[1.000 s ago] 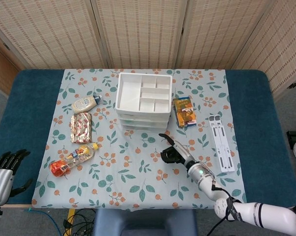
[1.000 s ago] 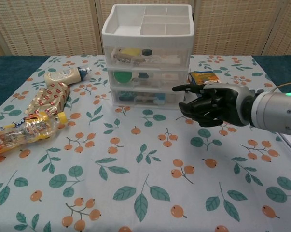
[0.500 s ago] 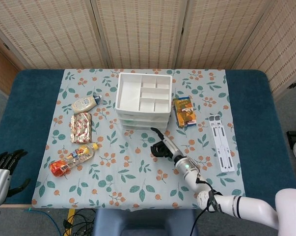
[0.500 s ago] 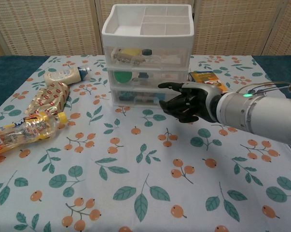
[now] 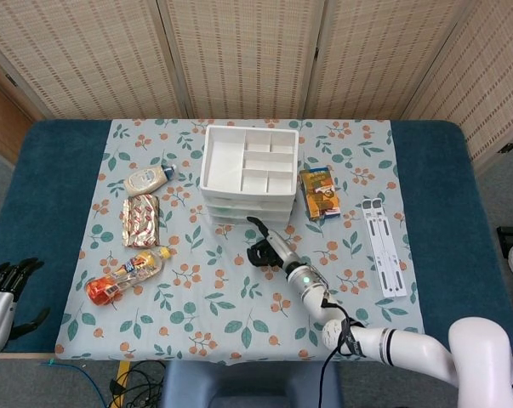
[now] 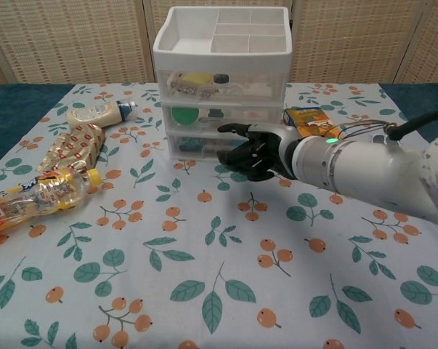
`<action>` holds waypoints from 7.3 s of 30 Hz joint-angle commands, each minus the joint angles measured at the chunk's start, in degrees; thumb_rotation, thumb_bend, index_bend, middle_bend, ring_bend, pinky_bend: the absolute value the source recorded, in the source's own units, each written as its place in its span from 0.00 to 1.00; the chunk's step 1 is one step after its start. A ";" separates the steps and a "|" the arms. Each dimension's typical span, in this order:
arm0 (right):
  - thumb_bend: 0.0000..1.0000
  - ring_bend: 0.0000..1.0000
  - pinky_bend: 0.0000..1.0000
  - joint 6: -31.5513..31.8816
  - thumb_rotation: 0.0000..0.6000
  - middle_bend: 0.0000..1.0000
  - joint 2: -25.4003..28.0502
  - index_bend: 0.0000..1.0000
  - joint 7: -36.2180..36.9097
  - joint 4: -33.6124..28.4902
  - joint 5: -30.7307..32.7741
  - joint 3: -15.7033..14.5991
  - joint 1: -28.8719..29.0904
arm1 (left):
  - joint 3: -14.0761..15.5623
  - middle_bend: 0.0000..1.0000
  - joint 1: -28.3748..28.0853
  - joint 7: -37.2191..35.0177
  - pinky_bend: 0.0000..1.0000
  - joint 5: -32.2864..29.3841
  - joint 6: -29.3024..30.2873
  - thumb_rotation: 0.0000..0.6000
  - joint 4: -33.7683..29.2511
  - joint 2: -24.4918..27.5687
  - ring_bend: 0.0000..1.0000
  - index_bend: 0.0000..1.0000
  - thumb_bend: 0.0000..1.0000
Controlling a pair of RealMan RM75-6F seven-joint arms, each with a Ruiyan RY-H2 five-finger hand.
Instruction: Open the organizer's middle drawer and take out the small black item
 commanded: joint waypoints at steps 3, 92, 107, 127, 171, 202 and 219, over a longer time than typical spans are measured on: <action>0.58 0.91 1.00 -0.56 1.00 0.81 -1.19 0.00 -0.70 1.76 0.99 0.75 1.19 | -0.20 0.18 -0.02 -0.20 0.12 -0.28 -0.05 1.00 0.22 0.16 0.19 0.18 0.22; 0.60 0.91 1.00 14.35 1.00 0.82 9.78 0.07 -13.25 -16.84 -18.51 -7.13 -7.82 | 0.35 0.18 0.26 -0.17 0.12 0.35 -0.59 1.00 -0.09 0.16 0.19 0.18 0.22; 0.60 0.91 1.00 14.78 1.00 0.82 9.18 0.07 -18.24 -14.16 -15.02 -7.33 -7.23 | 0.34 0.18 -0.12 0.60 0.12 0.16 -1.21 1.00 -0.39 -0.12 0.19 0.18 0.22; 0.60 0.91 1.00 12.60 1.00 0.82 7.48 0.07 -19.59 -11.54 -10.69 -6.26 -5.54 | 0.42 0.18 -0.01 0.00 0.12 -0.28 -1.35 1.00 0.45 -0.57 0.19 0.18 0.22; 0.60 0.92 1.00 10.63 1.00 0.82 17.85 0.21 -17.12 -24.68 -15.38 -12.77 -10.29 | 0.31 0.18 -0.17 -0.33 0.12 -0.89 -1.97 1.00 1.08 -1.16 0.19 0.18 0.22; 0.42 0.99 1.00 9.88 1.00 0.89 20.53 0.26 -38.36 -23.77 -16.39 -8.58 3.28 | 0.33 0.18 0.52 -0.50 0.12 -0.98 -0.91 1.00 0.62 -0.29 0.19 0.18 0.22; 0.34 1.00 1.00 12.72 1.00 0.95 12.16 0.32 -53.03 -13.49 -5.83 -10.14 11.93 | 0.19 0.18 0.77 -0.97 0.12 -1.02 -0.60 1.00 0.78 -0.10 0.19 0.18 0.22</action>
